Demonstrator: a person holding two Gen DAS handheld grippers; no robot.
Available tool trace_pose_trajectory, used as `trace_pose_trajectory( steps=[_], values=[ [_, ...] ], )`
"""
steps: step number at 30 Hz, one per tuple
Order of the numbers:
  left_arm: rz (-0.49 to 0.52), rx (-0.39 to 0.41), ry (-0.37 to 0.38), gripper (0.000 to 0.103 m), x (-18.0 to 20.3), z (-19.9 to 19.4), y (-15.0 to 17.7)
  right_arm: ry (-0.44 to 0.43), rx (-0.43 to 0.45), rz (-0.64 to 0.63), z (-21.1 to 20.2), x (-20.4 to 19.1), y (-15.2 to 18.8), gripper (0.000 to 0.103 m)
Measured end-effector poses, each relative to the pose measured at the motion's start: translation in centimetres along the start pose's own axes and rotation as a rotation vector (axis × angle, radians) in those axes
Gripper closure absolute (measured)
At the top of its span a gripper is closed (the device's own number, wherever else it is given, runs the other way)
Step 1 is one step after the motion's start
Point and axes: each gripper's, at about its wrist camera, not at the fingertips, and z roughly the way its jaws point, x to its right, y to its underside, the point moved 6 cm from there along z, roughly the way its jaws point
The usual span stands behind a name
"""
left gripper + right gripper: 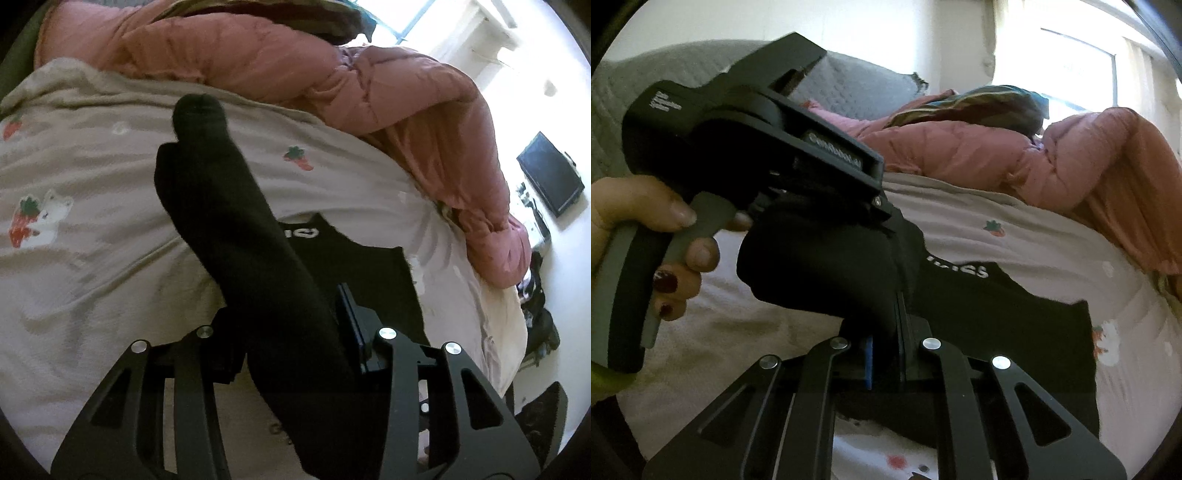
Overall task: Fold small clothes
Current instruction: 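Lift the sweatshirt edge with the right tool and fold it over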
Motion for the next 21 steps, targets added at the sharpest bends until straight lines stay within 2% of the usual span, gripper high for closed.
trace_pose_trajectory(
  steps=[10, 18, 19, 20, 21],
  values=[
    [0.098, -0.024, -0.019, 0.068, 5.7, 1.8, 0.3, 0.022, 0.001, 0.094, -2.0, 4.1, 2.3, 0.096],
    [0.144, -0.083, -0.020, 0.067, 9.7, 5.0, 1.3, 0.040, -0.023, 0.157, -3.1, 7.4, 4.5, 0.096],
    [0.142, -0.104, -0.018, 0.061, 10.1, 5.7, 1.7, 0.044, -0.033, 0.166, -3.0, 7.9, 4.9, 0.096],
    [0.139, -0.133, -0.015, 0.047, 10.5, 6.6, 2.1, 0.047, -0.051, 0.181, -2.9, 8.3, 5.3, 0.096],
    [0.141, -0.143, -0.012, 0.042, 10.6, 7.0, 2.4, 0.045, -0.075, 0.209, -2.7, 8.9, 5.9, 0.096]
  ],
)
